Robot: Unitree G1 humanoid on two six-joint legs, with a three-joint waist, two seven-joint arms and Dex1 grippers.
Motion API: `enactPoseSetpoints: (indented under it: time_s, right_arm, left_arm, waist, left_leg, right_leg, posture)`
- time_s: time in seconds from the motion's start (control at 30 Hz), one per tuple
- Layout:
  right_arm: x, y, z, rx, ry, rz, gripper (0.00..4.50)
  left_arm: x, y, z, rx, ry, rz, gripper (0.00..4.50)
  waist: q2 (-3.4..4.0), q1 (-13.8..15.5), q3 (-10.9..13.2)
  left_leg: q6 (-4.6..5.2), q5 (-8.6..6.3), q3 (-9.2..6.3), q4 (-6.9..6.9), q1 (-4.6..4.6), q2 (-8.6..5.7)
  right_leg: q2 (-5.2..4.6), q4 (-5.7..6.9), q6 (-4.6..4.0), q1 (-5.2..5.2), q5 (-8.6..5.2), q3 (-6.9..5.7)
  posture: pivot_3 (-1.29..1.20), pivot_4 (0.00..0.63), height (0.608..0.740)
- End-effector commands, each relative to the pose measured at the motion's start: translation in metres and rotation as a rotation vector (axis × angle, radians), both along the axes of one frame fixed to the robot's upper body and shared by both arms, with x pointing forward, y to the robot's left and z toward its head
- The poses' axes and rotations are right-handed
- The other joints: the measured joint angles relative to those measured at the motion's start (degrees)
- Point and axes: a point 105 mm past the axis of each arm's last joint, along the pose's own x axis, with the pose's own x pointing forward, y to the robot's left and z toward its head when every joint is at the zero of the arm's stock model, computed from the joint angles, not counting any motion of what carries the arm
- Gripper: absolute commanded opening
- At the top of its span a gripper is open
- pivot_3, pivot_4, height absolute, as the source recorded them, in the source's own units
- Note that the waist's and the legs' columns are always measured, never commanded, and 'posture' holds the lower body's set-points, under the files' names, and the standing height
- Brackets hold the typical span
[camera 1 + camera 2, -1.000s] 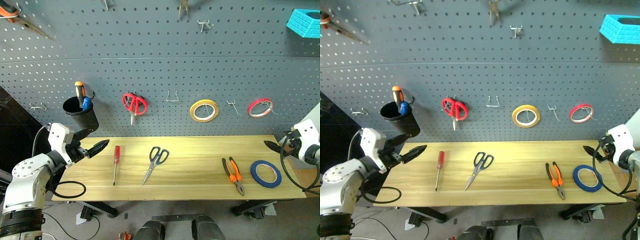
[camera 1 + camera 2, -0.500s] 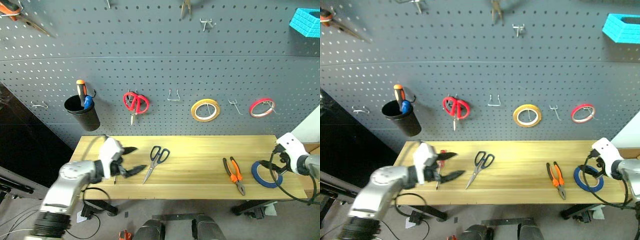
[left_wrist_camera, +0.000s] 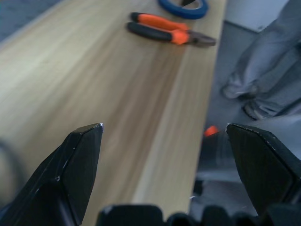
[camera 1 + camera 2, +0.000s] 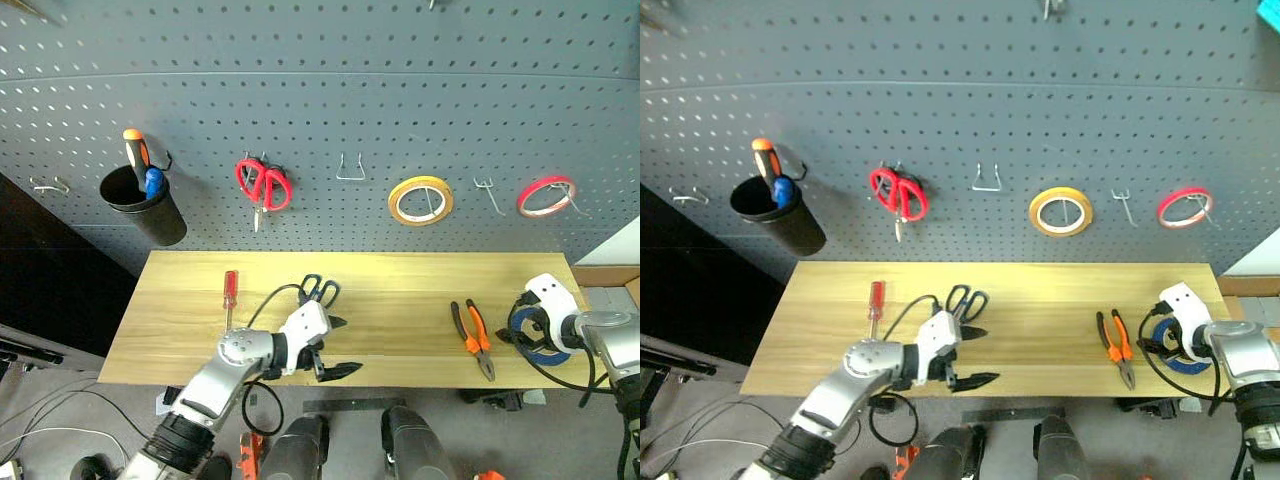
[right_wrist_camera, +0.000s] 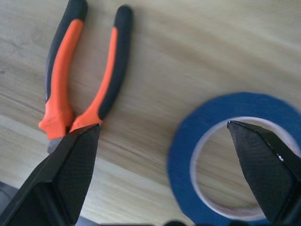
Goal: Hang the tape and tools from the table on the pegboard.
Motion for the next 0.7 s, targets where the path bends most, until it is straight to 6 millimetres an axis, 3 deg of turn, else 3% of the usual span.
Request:
enactPoseSetpoints:
  time_s: [0.03,0.2,0.37,0.47,0.7]
  right_arm:
    - [0.001,-0.012,-0.002,-0.042,0.016,-0.092,4.5]
    - [0.006,-0.01,-0.006,-0.036,0.019,-0.173,4.5]
    - [0.005,-0.007,-0.014,-0.033,0.054,-0.212,4.5]
    - [0.013,-0.005,-0.014,0.018,0.014,-0.279,3.92]
    - [0.009,-0.019,-0.012,-0.021,0.003,-0.345,1.59]
  left_arm:
    - [-0.012,-0.01,0.011,-0.031,-0.028,-0.03,4.48]
    - [-0.023,-0.01,0.014,-0.039,-0.011,-0.021,4.48]
    - [-0.021,-0.009,0.015,-0.036,-0.025,0.005,4.48]
    - [-0.016,-0.015,0.024,-0.08,-0.042,0.029,4.5]
    - [-0.009,-0.013,0.034,-0.098,-0.055,0.026,4.5]
  waist:
    - [-0.07,0.1,0.7]
    - [-0.19,0.0,2.2]
    - [-0.3,0.1,2.5]
    - [-0.64,0.1,2.7]
    - [-0.94,0.2,3.0]
  left_leg:
    - [0.01,0.0,0.02,0.01,-0.01,0.0]
    - [0.21,-0.12,0.03,0.07,-0.02,0.0]
    - [0.21,-0.12,0.0,0.09,-0.04,0.0]
    - [0.2,-0.12,-0.01,0.08,-0.04,-0.01]
    - [0.14,-0.09,-0.05,0.13,-0.06,-0.02]
  right_leg:
    - [-0.02,-0.01,0.0,0.0,0.0,0.01]
    - [-0.02,0.05,0.0,-0.01,0.0,0.01]
    - [-0.02,0.08,0.0,-0.02,0.01,-0.05]
    - [-0.02,0.05,0.01,-0.01,0.01,-0.06]
    - [-0.02,0.05,0.05,-0.01,0.04,-0.1]
  posture:
    - [-0.06,0.359,0.74]
    - [-0.04,0.372,0.74]
    - [-0.04,0.379,0.74]
    - [-0.03,0.379,0.74]
    - [-0.05,0.361,0.74]
